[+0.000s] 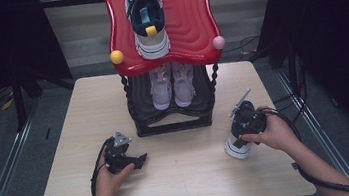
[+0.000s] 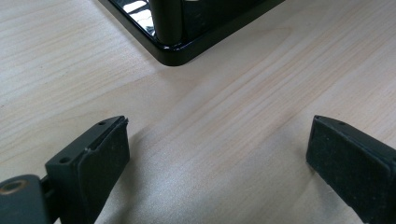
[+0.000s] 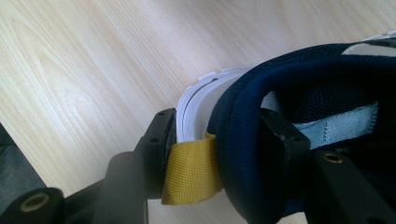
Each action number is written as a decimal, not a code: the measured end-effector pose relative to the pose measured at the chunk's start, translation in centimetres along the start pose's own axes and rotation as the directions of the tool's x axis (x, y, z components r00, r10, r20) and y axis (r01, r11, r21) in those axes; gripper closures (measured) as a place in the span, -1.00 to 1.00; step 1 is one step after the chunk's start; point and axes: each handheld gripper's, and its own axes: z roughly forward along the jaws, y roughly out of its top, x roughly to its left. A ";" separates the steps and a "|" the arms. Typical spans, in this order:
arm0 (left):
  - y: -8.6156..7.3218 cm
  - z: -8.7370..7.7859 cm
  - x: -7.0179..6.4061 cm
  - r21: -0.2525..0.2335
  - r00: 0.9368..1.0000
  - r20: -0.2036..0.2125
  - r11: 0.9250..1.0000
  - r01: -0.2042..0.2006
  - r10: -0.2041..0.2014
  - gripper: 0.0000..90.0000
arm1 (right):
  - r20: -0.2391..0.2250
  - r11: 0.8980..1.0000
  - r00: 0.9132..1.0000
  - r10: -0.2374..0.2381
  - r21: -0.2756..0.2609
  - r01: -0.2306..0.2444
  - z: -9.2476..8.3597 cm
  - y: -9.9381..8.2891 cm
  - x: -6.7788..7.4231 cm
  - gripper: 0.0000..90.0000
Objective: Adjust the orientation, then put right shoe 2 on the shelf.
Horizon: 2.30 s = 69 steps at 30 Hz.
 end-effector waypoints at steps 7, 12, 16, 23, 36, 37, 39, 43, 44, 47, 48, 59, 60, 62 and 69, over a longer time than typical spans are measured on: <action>0.0 0.0 0.0 0.000 1.000 0.001 1.000 0.000 0.000 -0.88 | -0.013 1.000 1.000 0.007 0.018 -0.007 0.2 0.1 -0.4 0.15; 0.0 0.0 0.0 -0.001 1.000 0.001 1.000 0.000 0.000 -0.88 | -0.012 0.999 1.000 0.001 0.048 0.000 0.4 0.3 -0.5 0.17; 0.0 0.0 0.0 0.001 1.000 -0.001 1.000 0.000 0.000 -0.88 | -0.014 0.998 1.000 -0.005 0.070 0.006 0.6 0.5 -0.6 0.19; 0.0 0.0 0.0 0.003 1.000 0.001 1.000 -0.004 0.004 -0.88 | -0.018 0.996 1.000 -0.006 0.093 0.007 1.1 0.7 -0.5 0.26; 0.0 0.0 0.0 0.003 1.000 0.001 1.000 -0.005 0.005 -0.88 | -0.033 0.988 0.999 -0.009 0.151 0.014 1.5 1.2 -0.2 0.31; 0.0 0.0 0.0 0.000 1.000 0.001 1.000 0.000 0.000 -0.88 | -0.035 0.989 0.999 -0.016 0.147 0.021 1.5 1.3 -0.2 0.32; 0.0 0.0 0.0 0.000 1.000 0.001 1.000 0.000 0.000 -0.88 | -0.016 0.986 0.999 -0.042 0.163 0.044 1.5 1.3 -0.4 0.34; 0.0 0.0 0.0 -0.001 1.000 0.001 1.000 0.001 -0.001 -0.88 | -0.036 0.984 0.999 -0.027 0.177 0.033 1.5 1.5 -0.2 0.36; 0.0 0.0 0.0 -0.001 1.000 0.001 1.000 0.001 -0.001 -0.88 | -0.037 0.983 0.999 -0.031 0.179 0.037 1.5 1.5 -0.2 0.36; 0.0 0.0 0.0 0.001 1.000 0.000 1.000 0.001 -0.001 -0.88 | -0.031 0.978 0.997 -0.073 0.195 0.078 1.5 1.6 -0.4 0.41; 0.0 0.0 0.0 -0.002 1.000 -0.002 1.000 0.002 -0.002 -0.88 | -0.028 0.976 0.996 -0.083 0.198 0.086 1.5 1.6 -0.4 0.42; 0.0 0.0 0.0 -0.002 1.000 -0.002 1.000 0.002 -0.002 -0.88 | -0.048 0.973 0.994 -0.099 0.205 0.107 1.2 1.6 -0.2 0.55; 0.0 0.0 0.0 -0.002 1.000 -0.002 1.000 0.002 -0.002 -0.88 | -0.059 0.974 0.994 -0.095 0.200 0.105 1.1 1.5 -0.1 0.56; 0.0 0.0 0.0 0.002 1.000 -0.001 1.000 0.001 -0.001 -0.88 | -0.052 0.973 0.992 -0.115 0.197 0.123 1.2 1.4 -0.2 0.57; 0.0 0.0 0.0 0.001 1.000 -0.001 1.000 -0.002 0.002 -0.88 | -0.065 0.967 0.988 -0.137 0.206 0.148 0.8 1.2 -0.1 0.58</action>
